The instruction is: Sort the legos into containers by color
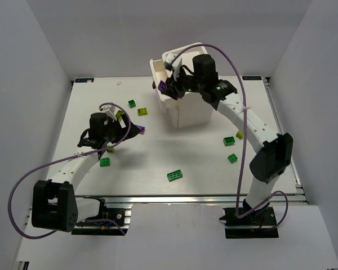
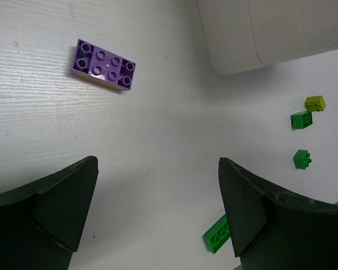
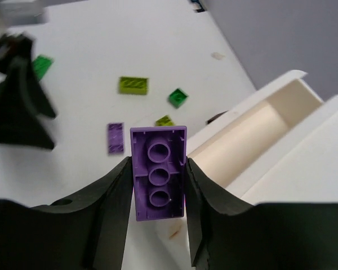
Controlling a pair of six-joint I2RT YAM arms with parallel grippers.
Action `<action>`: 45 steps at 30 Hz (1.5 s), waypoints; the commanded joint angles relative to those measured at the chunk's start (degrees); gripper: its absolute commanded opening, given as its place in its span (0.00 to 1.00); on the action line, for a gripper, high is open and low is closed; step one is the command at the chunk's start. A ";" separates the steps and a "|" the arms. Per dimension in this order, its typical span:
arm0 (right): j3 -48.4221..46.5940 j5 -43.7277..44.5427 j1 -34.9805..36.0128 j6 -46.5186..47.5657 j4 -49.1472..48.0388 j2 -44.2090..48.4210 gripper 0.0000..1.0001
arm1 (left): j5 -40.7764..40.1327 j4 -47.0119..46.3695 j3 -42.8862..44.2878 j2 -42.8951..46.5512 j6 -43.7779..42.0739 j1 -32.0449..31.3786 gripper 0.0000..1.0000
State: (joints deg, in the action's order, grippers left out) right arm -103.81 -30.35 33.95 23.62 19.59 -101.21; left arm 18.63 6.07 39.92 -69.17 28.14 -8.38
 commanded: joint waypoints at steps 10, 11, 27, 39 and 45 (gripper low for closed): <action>-0.61 27.70 2.69 -12.28 -24.42 -8.92 0.00 | 1.67 -5.63 0.86 -1.23 8.24 -0.23 0.97; -0.34 28.76 2.87 -12.10 -25.30 -9.53 0.00 | 2.19 -7.63 0.60 -1.32 8.68 -0.23 0.97; -2.36 27.80 2.61 -12.01 -21.88 -12.08 0.53 | -3.60 -10.46 0.86 -5.36 19.14 -0.76 0.98; -4.04 22.10 1.12 -12.46 -19.68 -7.26 0.63 | -11.16 5.44 15.78 -19.58 24.94 -2.96 0.89; 5.19 4.35 -1.95 -5.77 -17.68 3.64 0.63 | -17.64 20.01 29.14 -30.22 29.33 -6.55 0.80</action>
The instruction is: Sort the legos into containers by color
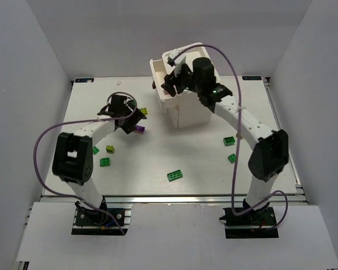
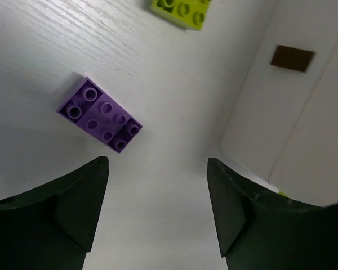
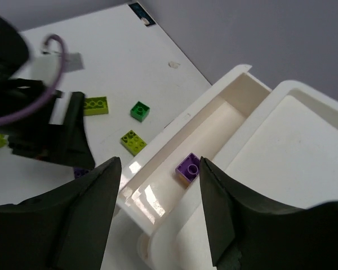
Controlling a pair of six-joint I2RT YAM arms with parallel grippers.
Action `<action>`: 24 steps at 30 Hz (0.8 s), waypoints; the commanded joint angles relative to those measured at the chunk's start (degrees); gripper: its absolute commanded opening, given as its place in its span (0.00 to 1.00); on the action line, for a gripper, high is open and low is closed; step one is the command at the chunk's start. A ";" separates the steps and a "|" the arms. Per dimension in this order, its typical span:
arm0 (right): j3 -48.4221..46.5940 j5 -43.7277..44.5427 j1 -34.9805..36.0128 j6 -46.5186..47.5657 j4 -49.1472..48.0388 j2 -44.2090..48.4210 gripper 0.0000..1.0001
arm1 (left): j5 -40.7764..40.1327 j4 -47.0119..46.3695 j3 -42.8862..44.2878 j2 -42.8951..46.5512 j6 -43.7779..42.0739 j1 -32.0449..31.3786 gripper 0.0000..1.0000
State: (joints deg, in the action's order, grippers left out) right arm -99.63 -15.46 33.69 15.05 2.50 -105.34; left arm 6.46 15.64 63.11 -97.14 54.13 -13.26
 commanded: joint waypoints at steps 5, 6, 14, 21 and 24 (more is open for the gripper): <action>13.11 -10.39 -4.07 0.78 -1.79 16.19 0.66 | -10.76 28.54 20.18 -12.01 6.95 -3.44 0.81; 14.80 -9.77 -4.94 0.68 -1.80 17.18 0.66 | -11.90 30.05 20.99 -12.36 7.74 -3.97 0.82; 22.46 -6.95 -8.46 -1.60 -4.43 22.63 0.69 | -14.28 31.91 20.29 -13.24 11.00 -5.02 0.84; 25.19 -7.56 -10.57 -2.22 -3.38 24.74 0.70 | -17.09 31.38 29.23 -21.49 10.56 -4.50 0.83; 26.42 -7.56 -10.93 -2.04 -2.85 25.88 0.70 | -17.27 32.35 32.51 -23.96 10.03 -4.50 0.82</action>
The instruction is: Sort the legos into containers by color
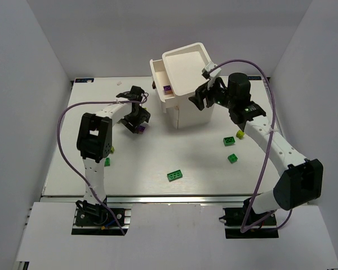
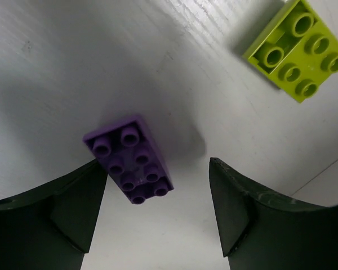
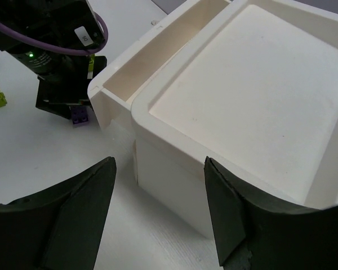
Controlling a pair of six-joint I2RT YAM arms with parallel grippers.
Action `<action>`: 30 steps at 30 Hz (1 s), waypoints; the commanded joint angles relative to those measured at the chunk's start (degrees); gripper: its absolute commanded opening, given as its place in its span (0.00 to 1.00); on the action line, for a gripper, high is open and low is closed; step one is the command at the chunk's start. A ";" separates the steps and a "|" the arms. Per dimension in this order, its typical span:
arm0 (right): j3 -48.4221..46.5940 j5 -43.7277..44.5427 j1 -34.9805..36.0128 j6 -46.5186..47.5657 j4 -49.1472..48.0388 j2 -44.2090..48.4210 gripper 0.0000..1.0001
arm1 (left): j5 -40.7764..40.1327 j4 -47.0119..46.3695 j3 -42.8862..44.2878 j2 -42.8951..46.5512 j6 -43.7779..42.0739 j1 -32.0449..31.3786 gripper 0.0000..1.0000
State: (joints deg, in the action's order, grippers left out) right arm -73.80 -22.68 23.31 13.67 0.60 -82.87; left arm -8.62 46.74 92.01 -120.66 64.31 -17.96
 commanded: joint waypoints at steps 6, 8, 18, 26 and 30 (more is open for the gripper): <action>2.08 0.18 -1.51 -0.66 -0.69 4.82 0.69 | -1.22 0.72 3.01 -1.07 -0.07 0.73 0.64; 2.26 0.09 -1.86 -0.23 -0.69 5.00 0.69 | -0.96 -0.07 1.08 0.07 -0.07 1.26 0.50; 4.27 -0.27 -2.57 3.02 1.51 6.23 0.57 | 2.11 -9.19 1.42 15.59 -11.91 0.11 0.00; 8.15 -2.02 -2.30 3.56 0.02 7.20 0.00 | 11.31 -34.06 -3.94 26.18 -22.74 0.11 0.00; 7.97 -2.11 -2.48 3.47 0.10 6.76 0.00 | 20.64 -38.04 3.77 18.99 -24.15 0.11 0.00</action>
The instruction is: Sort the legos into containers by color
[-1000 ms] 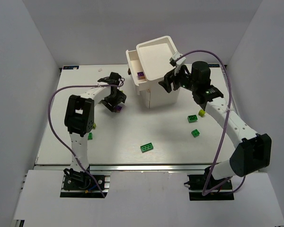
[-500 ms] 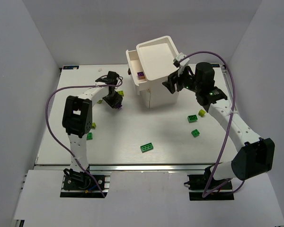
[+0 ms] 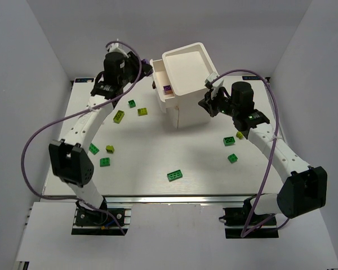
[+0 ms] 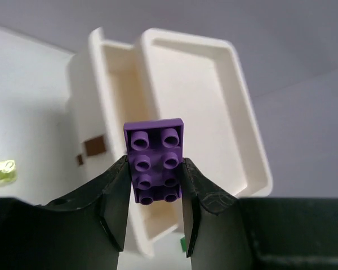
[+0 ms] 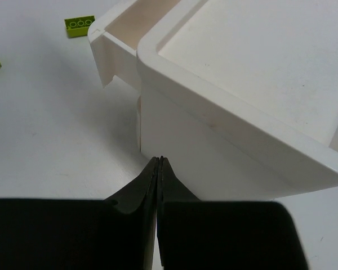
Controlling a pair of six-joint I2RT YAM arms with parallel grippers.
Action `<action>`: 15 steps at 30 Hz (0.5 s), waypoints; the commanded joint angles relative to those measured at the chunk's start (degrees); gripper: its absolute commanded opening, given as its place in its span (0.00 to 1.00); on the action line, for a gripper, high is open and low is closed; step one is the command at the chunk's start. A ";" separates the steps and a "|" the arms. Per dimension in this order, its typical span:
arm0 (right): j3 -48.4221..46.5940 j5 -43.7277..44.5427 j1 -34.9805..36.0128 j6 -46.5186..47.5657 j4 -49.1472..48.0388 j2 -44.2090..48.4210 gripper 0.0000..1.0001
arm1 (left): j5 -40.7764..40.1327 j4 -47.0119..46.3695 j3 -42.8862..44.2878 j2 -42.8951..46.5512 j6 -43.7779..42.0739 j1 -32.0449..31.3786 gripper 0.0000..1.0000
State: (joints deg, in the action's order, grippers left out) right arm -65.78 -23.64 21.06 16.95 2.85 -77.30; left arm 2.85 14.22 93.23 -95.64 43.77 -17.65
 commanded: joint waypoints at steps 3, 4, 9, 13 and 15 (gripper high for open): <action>-0.14 -0.36 -0.06 0.98 -2.15 1.53 0.00 | 13.57 -3.07 11.77 -13.51 -4.83 -0.81 0.00; -0.05 -0.18 -0.05 1.15 -2.24 1.62 0.00 | 13.58 -1.66 15.89 -16.57 -5.01 -0.81 0.00; 0.65 0.43 -0.23 1.59 -2.15 2.50 0.07 | 13.32 3.62 22.25 -20.99 -6.15 -1.33 0.14; 0.92 0.70 -0.23 1.33 -3.91 2.59 0.11 | 12.18 4.94 22.43 -21.00 -6.59 -1.33 0.40; 1.00 0.61 -0.14 1.33 -3.91 2.59 0.14 | 12.09 5.03 22.43 -20.65 -6.68 -1.33 0.54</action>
State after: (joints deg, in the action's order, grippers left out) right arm -64.99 -23.29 21.06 17.98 1.85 -76.42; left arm 14.22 16.73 113.78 -119.46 38.35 -18.52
